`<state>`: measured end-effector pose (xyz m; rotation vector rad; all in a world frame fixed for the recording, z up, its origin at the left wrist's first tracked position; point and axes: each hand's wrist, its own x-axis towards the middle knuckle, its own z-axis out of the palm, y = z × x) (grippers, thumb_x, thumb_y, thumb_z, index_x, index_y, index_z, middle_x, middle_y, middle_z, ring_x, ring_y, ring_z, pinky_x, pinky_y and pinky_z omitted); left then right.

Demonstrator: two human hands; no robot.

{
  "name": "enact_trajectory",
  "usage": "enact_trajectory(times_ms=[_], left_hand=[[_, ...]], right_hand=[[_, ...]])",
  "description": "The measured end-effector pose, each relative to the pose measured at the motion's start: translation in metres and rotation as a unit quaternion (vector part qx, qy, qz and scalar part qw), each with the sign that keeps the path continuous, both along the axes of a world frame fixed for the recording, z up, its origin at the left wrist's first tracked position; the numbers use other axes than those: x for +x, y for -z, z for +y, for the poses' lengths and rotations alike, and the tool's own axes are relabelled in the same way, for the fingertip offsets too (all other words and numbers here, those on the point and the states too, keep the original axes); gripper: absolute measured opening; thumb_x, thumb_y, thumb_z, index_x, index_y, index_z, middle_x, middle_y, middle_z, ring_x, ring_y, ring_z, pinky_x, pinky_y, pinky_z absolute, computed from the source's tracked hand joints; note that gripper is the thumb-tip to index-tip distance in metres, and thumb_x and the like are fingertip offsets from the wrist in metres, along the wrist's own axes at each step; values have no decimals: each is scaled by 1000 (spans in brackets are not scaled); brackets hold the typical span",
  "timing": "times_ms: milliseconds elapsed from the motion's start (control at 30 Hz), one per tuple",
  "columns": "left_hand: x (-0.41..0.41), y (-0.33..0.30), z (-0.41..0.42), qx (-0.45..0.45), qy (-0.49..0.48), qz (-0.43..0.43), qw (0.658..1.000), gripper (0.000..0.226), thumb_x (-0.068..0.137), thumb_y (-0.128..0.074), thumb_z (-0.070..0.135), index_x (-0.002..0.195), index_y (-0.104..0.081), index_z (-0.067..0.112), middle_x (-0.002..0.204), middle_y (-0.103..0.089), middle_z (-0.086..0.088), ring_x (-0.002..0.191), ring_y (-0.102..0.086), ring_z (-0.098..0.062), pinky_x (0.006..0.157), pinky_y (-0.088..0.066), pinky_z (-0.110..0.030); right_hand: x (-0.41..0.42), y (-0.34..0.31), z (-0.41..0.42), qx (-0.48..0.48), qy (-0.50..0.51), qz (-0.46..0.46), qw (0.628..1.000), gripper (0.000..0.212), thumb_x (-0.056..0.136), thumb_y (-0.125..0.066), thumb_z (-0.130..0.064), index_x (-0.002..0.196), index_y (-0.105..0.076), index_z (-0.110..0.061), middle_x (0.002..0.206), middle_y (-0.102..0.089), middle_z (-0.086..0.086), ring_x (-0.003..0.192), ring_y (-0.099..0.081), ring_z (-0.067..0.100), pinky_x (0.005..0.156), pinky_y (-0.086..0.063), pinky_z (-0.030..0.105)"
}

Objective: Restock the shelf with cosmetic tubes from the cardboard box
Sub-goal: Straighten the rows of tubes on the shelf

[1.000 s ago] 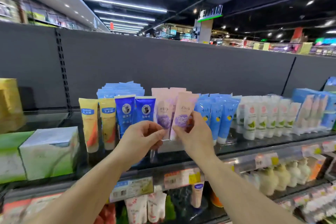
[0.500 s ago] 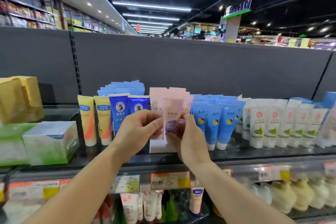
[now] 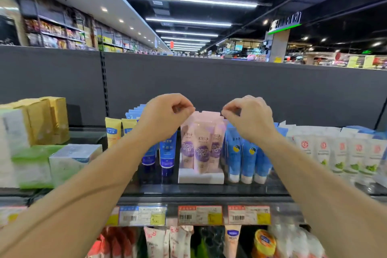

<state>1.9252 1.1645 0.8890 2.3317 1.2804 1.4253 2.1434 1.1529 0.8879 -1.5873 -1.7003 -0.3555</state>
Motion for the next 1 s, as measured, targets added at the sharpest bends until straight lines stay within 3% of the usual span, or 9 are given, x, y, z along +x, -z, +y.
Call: enact_trajectory(times_ms=[67,167,267,433,567,633,833,1000], left_hand=[[4,-10,11,3,-4,84,996,11,88,-65,37,93,-72,30,92,-66,13,85,-57,-4,74,-45,-12],[11,-14,23,-35,5,192,981,24,86,-62,51,104,-69,37,111,-64,14,107,-55,-8,99,-43,-37],[18,-11,27,-59,5,248,967,32,85,-60,56,108,-69,37,112,-64,20,110,-54,-6,107,-35,-39],[22,-4,31,-61,16,217,974,22,88,-60,47,101,-72,33,81,-59,27,91,-56,-2,105,-38,-43],[25,-1,33,-52,0,200,978,20,87,-61,48,92,-71,31,74,-62,21,82,-57,0,101,-41,-42],[25,0,33,-49,-2,195,980,21,86,-61,50,90,-69,31,72,-64,18,82,-58,0,99,-42,-42],[29,-1,34,-49,-29,212,976,25,86,-59,54,89,-66,31,73,-62,17,76,-53,1,94,-42,-38],[22,-5,36,-76,-22,202,976,28,90,-53,53,104,-66,33,86,-60,20,91,-56,-6,100,-40,-39]], right_hand=[[6,-10,8,-83,19,-71,994,18,88,-60,-47,98,-71,-39,98,-67,-12,101,-55,19,88,-36,35],[6,-12,13,-159,-4,-95,983,21,89,-59,-50,106,-68,-41,100,-68,-15,104,-57,12,93,-30,33],[3,-7,18,-188,-33,-92,977,19,93,-55,-44,104,-69,-38,102,-68,-17,103,-56,9,91,-28,31],[6,-6,23,-218,-72,-27,973,16,94,-56,-36,104,-69,-36,89,-62,-21,91,-56,8,99,-41,40],[7,-7,24,-231,-87,-21,969,18,94,-55,-33,107,-68,-35,83,-59,-23,79,-58,7,90,-47,38],[5,-8,24,-234,-89,-22,968,19,95,-54,-32,108,-68,-35,82,-59,-22,71,-55,4,84,-48,35],[3,-7,26,-228,-87,-17,970,20,93,-53,-32,102,-66,-44,97,-65,-20,97,-61,10,97,-46,43],[0,-10,17,-172,-157,50,971,11,88,-60,-41,90,-70,-36,86,-68,-17,85,-62,6,85,-52,36]])
